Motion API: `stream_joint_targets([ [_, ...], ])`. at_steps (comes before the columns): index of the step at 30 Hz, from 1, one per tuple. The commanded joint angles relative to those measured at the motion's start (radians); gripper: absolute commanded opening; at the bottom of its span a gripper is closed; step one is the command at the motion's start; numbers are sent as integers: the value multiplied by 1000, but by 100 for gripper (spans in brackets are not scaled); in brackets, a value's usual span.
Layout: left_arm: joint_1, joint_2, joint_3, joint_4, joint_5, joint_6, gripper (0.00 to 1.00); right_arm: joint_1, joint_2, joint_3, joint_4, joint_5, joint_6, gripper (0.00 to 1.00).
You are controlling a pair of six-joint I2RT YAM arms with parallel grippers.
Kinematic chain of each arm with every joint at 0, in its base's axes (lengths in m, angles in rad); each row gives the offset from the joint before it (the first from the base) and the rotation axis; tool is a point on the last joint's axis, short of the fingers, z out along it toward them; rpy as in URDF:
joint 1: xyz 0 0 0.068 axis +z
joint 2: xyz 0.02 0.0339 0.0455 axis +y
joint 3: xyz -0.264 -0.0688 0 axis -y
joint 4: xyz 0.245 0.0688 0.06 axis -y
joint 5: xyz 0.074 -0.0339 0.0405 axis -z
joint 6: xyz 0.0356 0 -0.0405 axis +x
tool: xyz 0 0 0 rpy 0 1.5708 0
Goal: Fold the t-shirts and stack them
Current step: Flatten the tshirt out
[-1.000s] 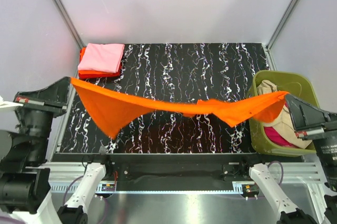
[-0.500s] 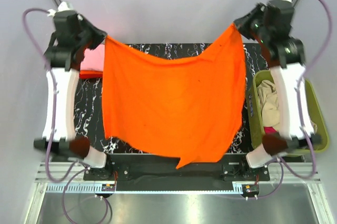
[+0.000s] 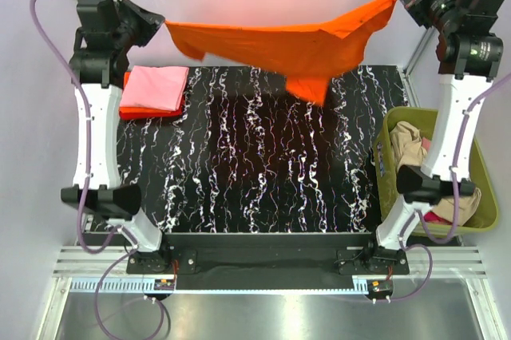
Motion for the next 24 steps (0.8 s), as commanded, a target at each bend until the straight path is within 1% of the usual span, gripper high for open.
stream_joint_targets([
  [1, 10, -202, -229, 104, 31, 27, 0, 13, -201, -207, 37, -87, -7, 0],
  [2, 10, -245, -300, 121, 20, 39, 0, 13, -250, -369, 42, -87, -10, 0],
  [3, 10, -335, -377, 132, 12, 48, 0, 13, -351, -462, 52, -88, -18, 0],
  [4, 10, -383, -538, 146, 2, 53, 0, 13, -405, -558, 72, -104, -19, 0],
  [5, 10, -430, -624, 181, -17, 53, 0, 13, -459, -734, 97, -102, -21, 0],
  [6, 10, -517, -705, 193, -26, 54, 0, 13, -564, -824, 106, -105, -12, 0],
  [7, 10, -559, -852, 198, -32, 59, 0, 13, -618, -916, 135, -134, -6, 0],
  [8, 10, -599, -924, 203, -44, 59, 0, 13, -667, -1073, 140, -148, 1, 0],
  [9, 10, -671, -1054, 200, -41, 62, 0, 14, -759, -1152, 143, -157, 11, 0],
  [10, 10, -705, -1118, 195, -38, 62, 0, 14, -804, -1229, 140, -180, 19, 0],
  [11, 10, -742, -1179, 186, -20, 56, 0, 14, -845, -1379, 138, -191, 22, 0],
  [12, 10, -804, -1239, 177, -14, 50, 0, 14, -920, -1451, 137, -206, 34, 0],
  [13, 10, -864, -1344, 157, -2, 28, 0, 13, -977, -1583, 126, -226, 31, 0],
  [14, 10, -892, -1449, 151, 0, 4, 0, 14, -999, -1643, 105, -223, 31, 0],
  [15, 10, -918, -1497, 144, -6, -5, 0, 14, -1034, -1750, 102, -223, 31, 0],
  [16, 10, -953, -1570, 134, -21, -15, 0, 14, -1047, -1795, 100, -228, 28, 0],
  [17, 10, -967, -1598, 100, -66, -31, 0, 13, -1054, -1832, 92, -231, 27, 0],
  [18, 10, -980, -1624, 92, -83, -39, 0, 14, -1062, -1887, 89, -226, 24, 0],
  [19, 10, -997, -1667, 88, -97, -44, 0, 14, -1074, -1908, 86, -220, 25, 0],
  [20, 10, -1000, -1686, 85, -101, -50, 0, 14, -1081, -1924, 83, -205, 30, 0],
  [21, 10, -1001, -1698, 60, -168, -70, 0, 13, -1085, -1943, 82, -197, 31, 0],
  [24, 10, -991, -1717, 11, -259, -111, 0, 13, -1099, -1949, 71, -158, 42, 0],
])
